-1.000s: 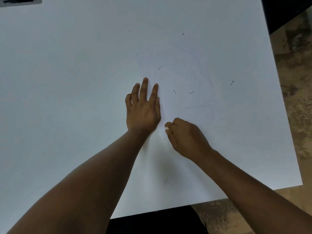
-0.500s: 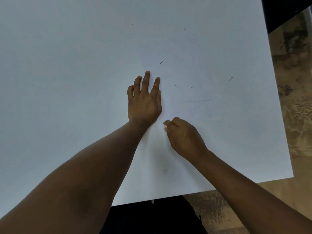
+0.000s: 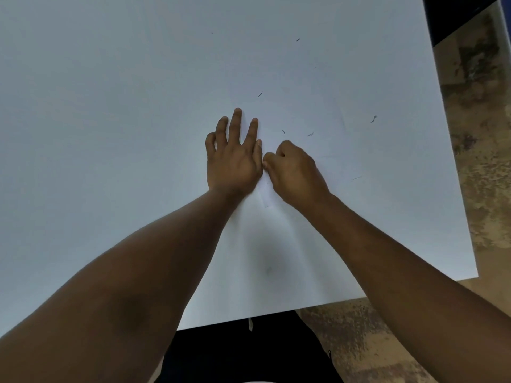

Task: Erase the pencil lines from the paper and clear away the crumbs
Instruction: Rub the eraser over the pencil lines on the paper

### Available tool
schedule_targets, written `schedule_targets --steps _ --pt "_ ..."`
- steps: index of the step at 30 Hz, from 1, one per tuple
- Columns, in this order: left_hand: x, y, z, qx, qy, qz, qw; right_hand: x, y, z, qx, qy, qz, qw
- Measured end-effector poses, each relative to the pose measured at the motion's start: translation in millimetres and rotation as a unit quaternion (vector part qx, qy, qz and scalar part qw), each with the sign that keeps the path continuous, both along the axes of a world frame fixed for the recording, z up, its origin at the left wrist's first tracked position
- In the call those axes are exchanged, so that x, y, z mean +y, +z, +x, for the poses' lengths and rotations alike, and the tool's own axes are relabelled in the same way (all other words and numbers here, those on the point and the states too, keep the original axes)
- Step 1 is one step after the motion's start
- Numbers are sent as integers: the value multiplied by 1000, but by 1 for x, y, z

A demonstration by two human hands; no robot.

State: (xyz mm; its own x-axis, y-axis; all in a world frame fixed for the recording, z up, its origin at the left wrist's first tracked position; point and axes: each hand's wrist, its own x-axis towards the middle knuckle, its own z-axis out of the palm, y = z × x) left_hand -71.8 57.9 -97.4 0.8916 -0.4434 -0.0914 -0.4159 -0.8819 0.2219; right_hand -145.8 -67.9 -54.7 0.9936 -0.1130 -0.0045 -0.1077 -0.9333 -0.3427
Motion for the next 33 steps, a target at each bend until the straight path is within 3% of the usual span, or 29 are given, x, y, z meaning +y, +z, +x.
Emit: schedule_targets --steps 6,13,17,22,25,33 --pt "0 2 -1 10 1 -6 1000 7 9 -64 37 19 41 998" --pt "1 2 0 8 0 -2 1000 11 5 -20 0 -46 79 996" --pt "0 4 1 14 -3 -2 1000 22 4 -36 54 -12 47 997" --pt "3 -2 0 -18 -10 -18 1000 11 13 -67 67 14 82 994" --pt "1 -3 0 -21 -12 -18 1000 -8 16 -45 63 -2 107 992" --pt "1 -2 0 -21 -12 1 1000 6 3 3 11 -24 39 999"
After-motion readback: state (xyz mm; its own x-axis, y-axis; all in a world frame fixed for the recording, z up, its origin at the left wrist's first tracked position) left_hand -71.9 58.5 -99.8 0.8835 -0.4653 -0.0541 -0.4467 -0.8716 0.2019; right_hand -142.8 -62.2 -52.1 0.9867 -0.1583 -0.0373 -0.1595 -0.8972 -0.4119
